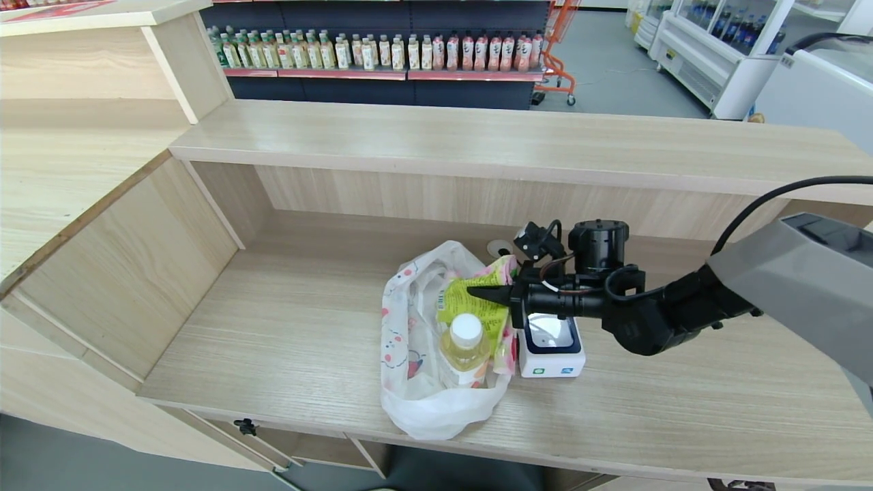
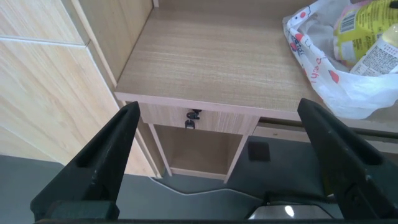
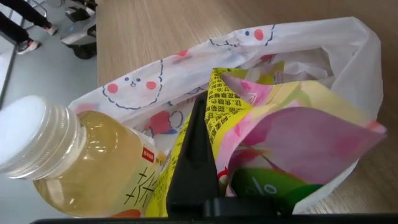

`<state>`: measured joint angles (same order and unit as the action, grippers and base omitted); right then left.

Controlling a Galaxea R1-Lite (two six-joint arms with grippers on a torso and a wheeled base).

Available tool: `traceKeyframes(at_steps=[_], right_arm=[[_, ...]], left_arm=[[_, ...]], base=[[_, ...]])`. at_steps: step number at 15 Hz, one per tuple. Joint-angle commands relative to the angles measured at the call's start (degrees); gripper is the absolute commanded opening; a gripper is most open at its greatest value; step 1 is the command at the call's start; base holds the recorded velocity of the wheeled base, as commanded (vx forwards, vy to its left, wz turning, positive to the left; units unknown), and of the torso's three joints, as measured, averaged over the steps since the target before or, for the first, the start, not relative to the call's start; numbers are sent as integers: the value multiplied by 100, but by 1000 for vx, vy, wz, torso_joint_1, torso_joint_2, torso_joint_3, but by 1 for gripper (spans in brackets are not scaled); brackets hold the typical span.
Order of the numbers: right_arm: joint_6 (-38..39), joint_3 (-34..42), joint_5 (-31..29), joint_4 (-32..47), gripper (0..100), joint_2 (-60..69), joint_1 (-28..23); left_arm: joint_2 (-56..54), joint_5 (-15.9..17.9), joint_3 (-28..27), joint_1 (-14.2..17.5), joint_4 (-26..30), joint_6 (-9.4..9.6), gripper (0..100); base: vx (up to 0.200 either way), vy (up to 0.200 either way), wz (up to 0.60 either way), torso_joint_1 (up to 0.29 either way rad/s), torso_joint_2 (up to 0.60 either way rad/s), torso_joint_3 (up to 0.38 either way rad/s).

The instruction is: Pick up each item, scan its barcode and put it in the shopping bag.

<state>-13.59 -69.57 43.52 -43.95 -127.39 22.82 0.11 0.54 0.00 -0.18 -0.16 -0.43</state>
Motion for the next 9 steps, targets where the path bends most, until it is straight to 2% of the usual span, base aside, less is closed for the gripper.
traceKeyframes(at_steps=[1,2,3,9], right_arm=[[-3,-153,-1,53,0,-163,12],[15,-232,-1,88,0,-198,12],[94,-303,-1,79,100,-198,12],[489,-821,7,88,100,-75,3]], left_arm=[[-2,-1,0,1,-2,-1,100],[-2,-1,0,1,-2,-1,100],[-2,-1,0,1,-2,-1,100],[-2,-1,0,1,-2,-1,100]], base=[[0,0,0,0,0,0],[0,0,0,0,0,0],[0,0,0,0,0,0],[0,0,0,0,0,0]])
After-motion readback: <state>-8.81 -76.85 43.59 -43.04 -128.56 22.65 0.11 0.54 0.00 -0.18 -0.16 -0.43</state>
